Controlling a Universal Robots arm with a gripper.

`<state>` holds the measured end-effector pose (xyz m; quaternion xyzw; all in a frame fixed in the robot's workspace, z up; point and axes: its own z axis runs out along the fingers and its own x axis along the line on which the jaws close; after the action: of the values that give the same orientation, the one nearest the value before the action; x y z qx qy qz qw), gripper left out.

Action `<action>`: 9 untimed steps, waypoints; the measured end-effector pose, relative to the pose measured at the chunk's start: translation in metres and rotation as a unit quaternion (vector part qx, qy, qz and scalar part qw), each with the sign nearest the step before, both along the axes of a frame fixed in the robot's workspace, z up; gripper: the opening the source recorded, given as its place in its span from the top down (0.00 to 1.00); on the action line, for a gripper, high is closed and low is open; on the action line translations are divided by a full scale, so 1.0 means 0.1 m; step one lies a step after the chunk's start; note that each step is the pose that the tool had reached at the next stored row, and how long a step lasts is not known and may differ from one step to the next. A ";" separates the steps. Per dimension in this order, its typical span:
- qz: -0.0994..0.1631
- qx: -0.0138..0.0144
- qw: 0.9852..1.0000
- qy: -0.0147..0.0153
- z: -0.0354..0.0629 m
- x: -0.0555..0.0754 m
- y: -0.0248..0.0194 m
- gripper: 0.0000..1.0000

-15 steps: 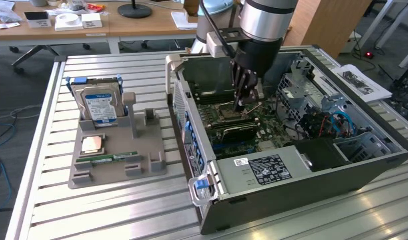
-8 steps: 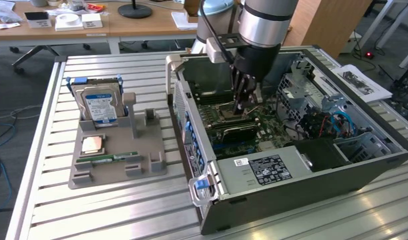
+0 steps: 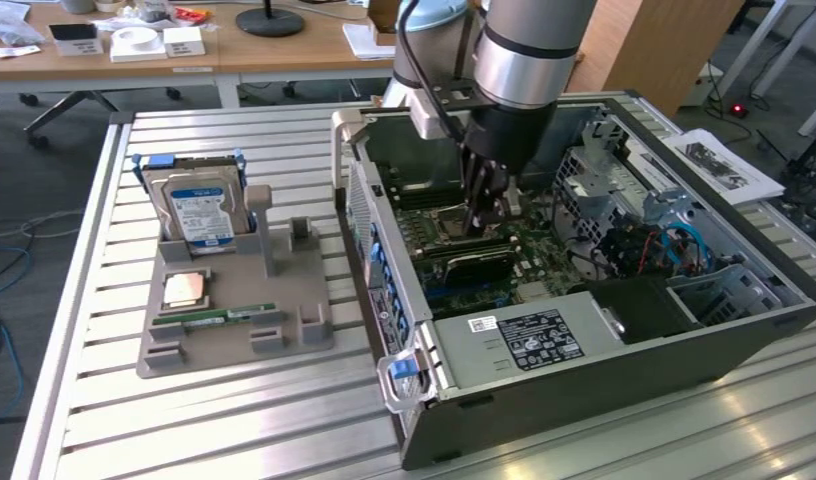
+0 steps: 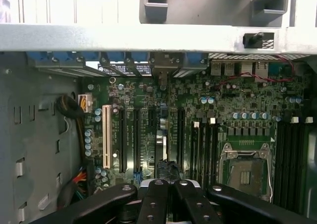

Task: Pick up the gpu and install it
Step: 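Press down on the gpu until it lock into place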

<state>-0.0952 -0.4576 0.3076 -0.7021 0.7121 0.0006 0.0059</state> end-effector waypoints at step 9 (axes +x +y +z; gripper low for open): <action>0.000 0.000 1.000 0.000 -0.128 0.00 0.002 0.89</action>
<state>-0.0952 -0.4574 0.2948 -0.7021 0.7121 0.0006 0.0059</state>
